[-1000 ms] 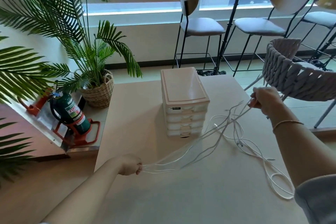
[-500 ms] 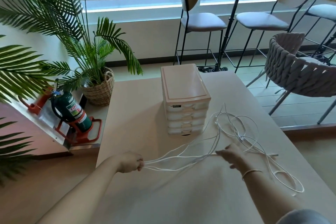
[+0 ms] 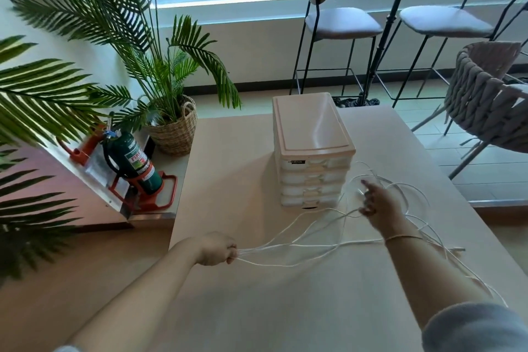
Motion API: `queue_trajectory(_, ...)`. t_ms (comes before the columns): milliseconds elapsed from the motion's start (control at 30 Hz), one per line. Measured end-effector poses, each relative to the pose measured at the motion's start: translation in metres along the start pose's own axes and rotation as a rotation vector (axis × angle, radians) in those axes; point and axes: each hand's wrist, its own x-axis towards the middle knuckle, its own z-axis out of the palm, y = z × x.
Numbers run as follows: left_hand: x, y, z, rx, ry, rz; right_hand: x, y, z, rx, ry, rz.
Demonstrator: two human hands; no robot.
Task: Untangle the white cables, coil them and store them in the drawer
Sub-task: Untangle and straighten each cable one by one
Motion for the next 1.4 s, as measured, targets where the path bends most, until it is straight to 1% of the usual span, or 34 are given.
queue_trajectory(67, 0.0, -0.006, 0.005, 0.031, -0.028, -0.019, 0.001, -0.038, -0.005, 0.063, 0.142, -0.139)
queue_trajectory(133, 0.002, -0.01, 0.009, 0.047, -0.044, -0.032, -0.002, -0.076, -0.01, 0.081, 0.222, -0.238)
queue_trajectory(167, 0.003, -0.012, 0.01, 0.054, -0.048, -0.036, -0.003, -0.091, -0.011, 0.048, 0.25, -0.273)
queue_trajectory(233, 0.005, -0.012, 0.009, 0.063, -0.05, -0.048, -0.001, -0.111, -0.016, -0.117, 0.326, -0.337)
queue_trajectory(267, 0.005, -0.012, 0.007, 0.059, -0.047, -0.053, 0.001, -0.115, -0.02, -0.161, 0.35, -0.375)
queue_trajectory(400, 0.004, -0.011, 0.002, 0.071, -0.041, -0.08, 0.008, -0.121, -0.038, -0.195, 0.425, -0.546)
queue_trajectory(467, 0.003, -0.014, 0.001, 0.058, -0.046, -0.098, 0.007, -0.128, -0.041, -0.268, 0.43, -0.626)
queue_trajectory(533, 0.002, -0.013, 0.0, 0.043, -0.038, -0.098, 0.004, -0.134, -0.037, -0.382, 0.416, -0.688)
queue_trajectory(567, 0.002, -0.011, -0.001, 0.034, -0.028, -0.091, 0.006, -0.134, -0.035, -0.498, 0.439, -0.704)
queue_trajectory(600, 0.002, -0.009, -0.002, 0.025, -0.019, -0.08, 0.009, -0.129, -0.034, -0.654, 0.475, -0.687)
queue_trajectory(633, 0.003, -0.007, -0.004, 0.015, -0.009, -0.071, 0.013, -0.121, -0.033, -0.823, 0.508, -0.619)
queue_trajectory(667, 0.004, -0.004, -0.005, 0.006, 0.001, -0.06, 0.016, -0.11, -0.033, -0.974, 0.543, -0.489)
queue_trajectory(733, 0.004, 0.0, -0.008, -0.018, 0.02, -0.044, 0.015, -0.084, -0.03, -1.154, 0.581, -0.167)
queue_trajectory(767, 0.005, 0.001, -0.009, -0.029, 0.028, -0.039, 0.008, -0.07, -0.024, -1.224, 0.553, -0.086)
queue_trajectory(800, 0.005, 0.002, -0.01, -0.037, 0.036, -0.032, 0.001, -0.055, -0.015, -1.301, 0.482, -0.104)
queue_trajectory(833, 0.005, 0.003, -0.012, -0.045, 0.043, -0.027, -0.007, -0.041, -0.003, -1.408, 0.366, -0.156)
queue_trajectory(900, 0.005, 0.005, -0.015, -0.066, 0.055, -0.015, -0.026, -0.012, 0.031, -1.647, 0.067, -0.281)
queue_trajectory(967, 0.005, 0.005, -0.016, -0.107, 0.07, 0.001, -0.051, 0.017, 0.067, -1.737, -0.239, -0.432)
queue_trajectory(1033, 0.004, 0.006, -0.016, -0.155, 0.089, 0.022, -0.076, 0.042, 0.096, -1.613, -0.487, -0.523)
queue_trajectory(1100, 0.002, 0.009, -0.016, -0.207, 0.097, 0.035, -0.093, 0.062, 0.113, -1.454, -0.643, -0.542)
queue_trajectory(1167, 0.0, 0.011, -0.016, -0.245, 0.099, 0.049, -0.094, 0.076, 0.118, -1.416, -0.773, -0.422)
queue_trajectory(1200, -0.001, 0.012, -0.016, -0.246, 0.102, 0.054, -0.092, 0.08, 0.119, -1.397, -0.824, -0.309)
queue_trajectory(1267, -0.004, 0.011, -0.016, -0.238, 0.115, 0.054, -0.091, 0.084, 0.115, -1.302, -0.878, -0.102)
queue_trajectory(1300, -0.005, 0.011, -0.016, -0.244, 0.126, 0.05, -0.09, 0.085, 0.112, -1.241, -0.887, -0.036)
queue_trajectory(1400, -0.006, 0.009, -0.014, -0.288, 0.147, 0.044, -0.087, 0.087, 0.107, -1.133, -0.851, -0.03)
